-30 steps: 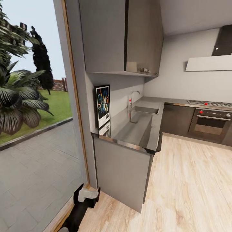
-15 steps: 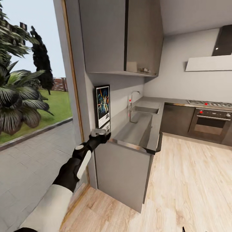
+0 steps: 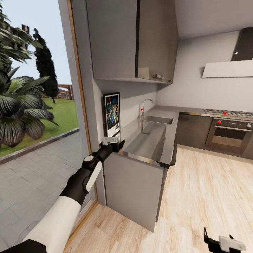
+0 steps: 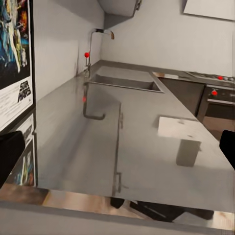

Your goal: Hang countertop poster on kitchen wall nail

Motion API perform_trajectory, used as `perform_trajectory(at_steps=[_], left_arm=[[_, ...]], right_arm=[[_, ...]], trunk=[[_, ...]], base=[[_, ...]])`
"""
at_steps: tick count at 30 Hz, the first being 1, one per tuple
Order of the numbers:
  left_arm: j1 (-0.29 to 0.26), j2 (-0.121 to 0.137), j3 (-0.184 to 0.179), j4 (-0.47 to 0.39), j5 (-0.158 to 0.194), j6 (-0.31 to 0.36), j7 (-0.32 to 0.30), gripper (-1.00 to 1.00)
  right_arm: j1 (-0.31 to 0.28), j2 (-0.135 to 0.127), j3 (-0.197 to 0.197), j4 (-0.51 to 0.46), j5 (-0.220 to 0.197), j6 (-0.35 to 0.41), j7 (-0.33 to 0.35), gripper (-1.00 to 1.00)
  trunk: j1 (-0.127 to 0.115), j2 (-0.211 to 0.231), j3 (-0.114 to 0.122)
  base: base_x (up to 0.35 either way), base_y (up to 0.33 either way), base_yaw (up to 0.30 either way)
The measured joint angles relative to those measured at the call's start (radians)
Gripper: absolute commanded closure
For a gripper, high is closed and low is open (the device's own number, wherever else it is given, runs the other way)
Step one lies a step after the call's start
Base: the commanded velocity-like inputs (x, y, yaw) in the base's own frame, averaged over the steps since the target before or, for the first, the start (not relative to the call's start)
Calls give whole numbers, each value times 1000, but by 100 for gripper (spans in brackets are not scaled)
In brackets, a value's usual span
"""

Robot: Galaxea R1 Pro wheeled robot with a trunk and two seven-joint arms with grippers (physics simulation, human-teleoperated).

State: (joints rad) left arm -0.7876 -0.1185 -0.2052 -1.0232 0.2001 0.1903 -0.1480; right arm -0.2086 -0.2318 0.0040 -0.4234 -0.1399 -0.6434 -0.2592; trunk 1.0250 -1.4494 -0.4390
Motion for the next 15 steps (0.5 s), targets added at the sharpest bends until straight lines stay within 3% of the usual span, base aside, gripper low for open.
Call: perform_trajectory(at_steps=[3,5,7,8,9,15], left_arm=[[0,0,-5,0,0,-1,-1,-100],[0,1,-6,2,0,-1,-1,-100],[0,2,-7,6,0,-1,-1,-100],[0,2,-8,9,-1,-1,-1,-100],[0,2,-15,13,-2,-1,0,-100],[0,2,-19,22,-2,-1,-1,-100]], right_arm=[[11,-12,-20,-131,0,98,-4,-100],[40,-14,-27,-195,-2,123,-5,-100],[148,-14,-34,-331,-4,147,-6,-100],[239,-12,-36,-432,-9,155,-7,-100],[332,-9,-38,-463,-64,159,-5,-100],[353,-8,-38,-453,-80,153,-8,-100]], trunk=[[0,0,0],[0,0,0],[0,0,0],[0,0,0],[0,0,-1],[-1,0,0]], base=[[0,0,0],[0,0,0],[0,0,0],[70,0,0],[160,0,0],[268,0,0]])
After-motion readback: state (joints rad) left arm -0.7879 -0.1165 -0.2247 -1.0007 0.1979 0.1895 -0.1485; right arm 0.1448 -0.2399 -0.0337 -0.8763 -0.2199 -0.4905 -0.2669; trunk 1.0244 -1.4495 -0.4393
